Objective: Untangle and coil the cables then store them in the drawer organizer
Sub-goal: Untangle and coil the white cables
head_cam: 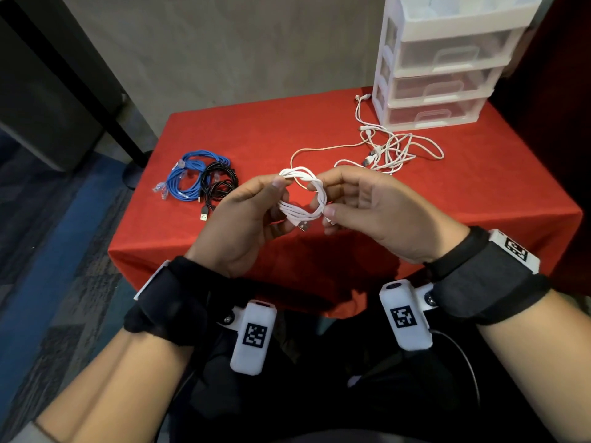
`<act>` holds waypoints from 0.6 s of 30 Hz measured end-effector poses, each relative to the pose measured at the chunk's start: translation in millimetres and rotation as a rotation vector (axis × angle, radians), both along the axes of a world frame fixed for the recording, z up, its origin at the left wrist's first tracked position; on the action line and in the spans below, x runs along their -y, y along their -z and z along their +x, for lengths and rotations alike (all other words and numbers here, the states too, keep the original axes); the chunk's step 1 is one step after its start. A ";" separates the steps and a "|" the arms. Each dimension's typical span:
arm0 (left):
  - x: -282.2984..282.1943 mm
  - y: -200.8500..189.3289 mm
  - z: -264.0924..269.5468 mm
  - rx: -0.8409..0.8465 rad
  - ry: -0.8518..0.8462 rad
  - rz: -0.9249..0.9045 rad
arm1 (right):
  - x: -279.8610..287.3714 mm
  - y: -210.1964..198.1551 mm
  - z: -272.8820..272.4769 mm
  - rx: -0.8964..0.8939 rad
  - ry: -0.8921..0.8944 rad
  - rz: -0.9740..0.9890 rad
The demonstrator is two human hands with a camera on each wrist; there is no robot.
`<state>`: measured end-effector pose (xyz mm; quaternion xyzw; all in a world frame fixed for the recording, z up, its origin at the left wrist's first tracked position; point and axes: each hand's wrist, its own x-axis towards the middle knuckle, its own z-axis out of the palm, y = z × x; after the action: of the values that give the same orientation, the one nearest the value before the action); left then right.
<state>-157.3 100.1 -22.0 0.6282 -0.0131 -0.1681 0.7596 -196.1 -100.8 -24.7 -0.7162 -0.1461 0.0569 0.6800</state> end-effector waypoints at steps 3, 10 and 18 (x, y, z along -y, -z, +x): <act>1.9 2.7 -0.3 -0.100 -0.023 -0.075 | -1.9 1.0 -0.8 0.029 0.003 -0.040; 5.4 16.0 -4.4 0.237 -0.072 0.217 | -9.7 11.9 -6.4 -0.041 0.132 0.015; -5.6 12.9 -15.5 0.920 0.105 0.902 | -14.6 8.2 -8.1 0.154 0.168 -0.388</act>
<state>-172.8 105.7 -34.9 0.8920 -0.2961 0.0924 0.3288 -204.2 -86.3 -32.9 -0.8455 -0.1238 -0.0281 0.5186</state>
